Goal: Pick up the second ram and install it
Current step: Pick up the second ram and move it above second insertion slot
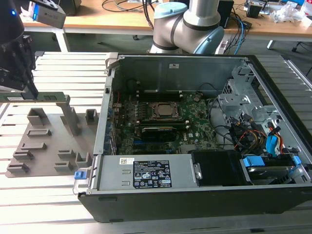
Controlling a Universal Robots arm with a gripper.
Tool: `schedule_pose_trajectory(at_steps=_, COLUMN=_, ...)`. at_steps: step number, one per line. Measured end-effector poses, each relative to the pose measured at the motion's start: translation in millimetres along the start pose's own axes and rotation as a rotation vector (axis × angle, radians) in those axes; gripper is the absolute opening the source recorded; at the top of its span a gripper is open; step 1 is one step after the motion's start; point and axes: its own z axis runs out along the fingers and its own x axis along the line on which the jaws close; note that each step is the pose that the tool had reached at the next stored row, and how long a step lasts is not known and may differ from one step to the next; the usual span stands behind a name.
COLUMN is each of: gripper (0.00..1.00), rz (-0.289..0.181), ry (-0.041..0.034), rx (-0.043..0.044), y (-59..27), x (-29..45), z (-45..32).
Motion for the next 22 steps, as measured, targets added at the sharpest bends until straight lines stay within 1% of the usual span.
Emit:
schedule_pose_trajectory(at_steps=3, gripper=0.13, rz=0.0, ry=0.0001, rx=-0.0001, y=-3.2, x=0.0, z=-0.1)
schedule_pose_trajectory(at_steps=8, gripper=0.13, rz=0.0, ry=0.0001, rx=-0.0003, y=-18.8, x=-0.2, z=-0.5)
schedule_pose_trajectory(at_steps=9, gripper=0.13, rz=0.0, ry=-0.0004, rx=-0.0013, y=-28.0, x=-0.4, z=-0.8)
schedule_pose_trajectory(at_steps=10, gripper=0.13, rz=0.0, ry=-0.0017, rx=-0.0019, y=-34.0, x=-0.4, z=-1.0)
schedule_pose_trajectory(at_steps=11, gripper=0.13, rz=0.0, ry=-0.0038, rx=-0.0022, y=-38.5, x=-0.5, z=-1.0)
schedule_pose_trajectory(at_steps=14, gripper=0.13, rz=0.0, ry=-0.0098, rx=-0.0027, y=-44.9, x=-0.6, z=-1.2)
schedule_pose_trajectory(at_steps=15, gripper=0.13, rz=0.0, ry=-0.0154, rx=-0.003, y=-49.5, x=-0.7, z=-1.3)
schedule_pose_trajectory(at_steps=16, gripper=0.13, rz=-0.001, ry=-0.0177, rx=-0.0036, y=-55.4, x=-0.7, z=-1.4)
schedule_pose_trajectory(at_steps=18, gripper=0.13, rz=-0.001, ry=-0.0176, rx=-0.0043, y=-61.7, x=-0.8, z=-1.5)
schedule_pose_trajectory(at_steps=20, gripper=0.13, rz=0.0, ry=-0.0177, rx=-0.0054, y=-72.9, x=-1.0, z=-1.6)
schedule_pose_trajectory(at_steps=22, gripper=0.13, rz=-0.001, ry=-0.0176, rx=-0.0061, y=-81.1, x=-1.1, z=-1.8)
